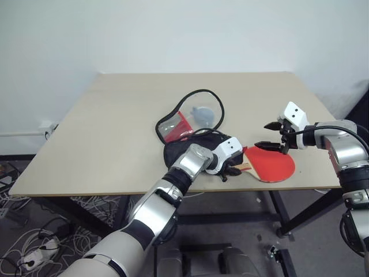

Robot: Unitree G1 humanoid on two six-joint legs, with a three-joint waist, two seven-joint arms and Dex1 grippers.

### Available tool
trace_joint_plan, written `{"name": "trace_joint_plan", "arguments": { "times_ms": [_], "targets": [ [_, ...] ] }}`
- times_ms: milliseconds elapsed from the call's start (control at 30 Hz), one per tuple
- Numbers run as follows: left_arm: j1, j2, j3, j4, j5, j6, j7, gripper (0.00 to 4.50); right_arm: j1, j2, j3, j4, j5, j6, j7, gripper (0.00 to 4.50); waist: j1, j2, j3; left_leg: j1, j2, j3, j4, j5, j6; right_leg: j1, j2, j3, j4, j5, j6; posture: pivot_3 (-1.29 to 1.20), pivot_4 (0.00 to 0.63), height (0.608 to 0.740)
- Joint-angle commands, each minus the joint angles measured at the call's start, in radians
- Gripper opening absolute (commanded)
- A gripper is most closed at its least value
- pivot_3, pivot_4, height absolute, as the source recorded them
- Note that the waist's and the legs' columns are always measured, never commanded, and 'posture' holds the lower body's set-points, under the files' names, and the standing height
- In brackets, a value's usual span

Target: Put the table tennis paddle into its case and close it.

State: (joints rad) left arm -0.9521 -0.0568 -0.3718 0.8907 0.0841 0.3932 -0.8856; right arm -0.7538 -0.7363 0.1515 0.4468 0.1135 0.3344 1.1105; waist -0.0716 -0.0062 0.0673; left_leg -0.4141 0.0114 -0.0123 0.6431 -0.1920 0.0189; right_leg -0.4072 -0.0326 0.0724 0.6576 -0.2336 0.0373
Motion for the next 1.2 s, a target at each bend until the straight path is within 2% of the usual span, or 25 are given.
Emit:
{"name": "trace_joint_plan", "arguments": {
  "times_ms": [33,200,267,433,733,1200],
  "targets": [
    [0.004,-0.001,-0.005,-0.035,0.005,-0.027,-0.022,1.23,-0.028,-0.003,-0.027,-0.01,-0.008,-0.018,-0.013,4.21,0.0,0.0,0.0,0.0,0.0,0.0,0.0,0.0,0.0,0.0,0.0,0.0,0.0,0.0,0.0,0.0,0.0,0.74],
    [0.007,0.0,-0.002,-0.037,0.007,-0.04,-0.012,1.23,-0.021,0.001,-0.028,-0.019,-0.007,-0.016,-0.025,4.21,0.0,0.0,0.0,0.0,0.0,0.0,0.0,0.0,0.0,0.0,0.0,0.0,0.0,0.0,0.0,0.0,0.0,0.74],
    [0.011,0.0,0.007,-0.039,0.004,-0.04,0.0,1.95,-0.012,0.006,-0.028,-0.032,-0.004,-0.013,-0.032,4.21,0.0,0.0,0.0,0.0,0.0,0.0,0.0,0.0,0.0,0.0,0.0,0.0,0.0,0.0,0.0,0.0,0.0,0.74],
    [0.025,0.006,0.017,-0.071,-0.013,-0.015,-0.016,3.26,0.0,0.018,-0.028,-0.05,0.0,-0.008,-0.05,4.21,0.0,0.0,0.0,0.0,0.0,0.0,0.0,0.0,0.0,0.0,0.0,0.0,0.0,0.0,0.0,0.0,0.0,0.74],
    [0.072,0.035,-0.02,-0.226,-0.026,0.087,-0.104,3.26,0.009,0.046,-0.036,-0.058,0.003,-0.013,-0.088,4.21,-0.001,0.0,0.0,0.0,0.0,0.0,0.0,0.0,0.0,0.0,0.0,0.001,0.0,0.0,0.0,0.0,0.0,0.74],
    [0.08,0.048,-0.05,-0.256,-0.017,0.141,-0.088,3.26,-0.004,0.057,-0.036,-0.045,0.002,-0.024,-0.111,4.21,0.0,0.0,0.0,0.0,0.0,0.0,0.0,0.0,0.0,0.0,0.0,0.001,0.0,0.0,0.0,0.0,0.0,0.74]
  ]
}}
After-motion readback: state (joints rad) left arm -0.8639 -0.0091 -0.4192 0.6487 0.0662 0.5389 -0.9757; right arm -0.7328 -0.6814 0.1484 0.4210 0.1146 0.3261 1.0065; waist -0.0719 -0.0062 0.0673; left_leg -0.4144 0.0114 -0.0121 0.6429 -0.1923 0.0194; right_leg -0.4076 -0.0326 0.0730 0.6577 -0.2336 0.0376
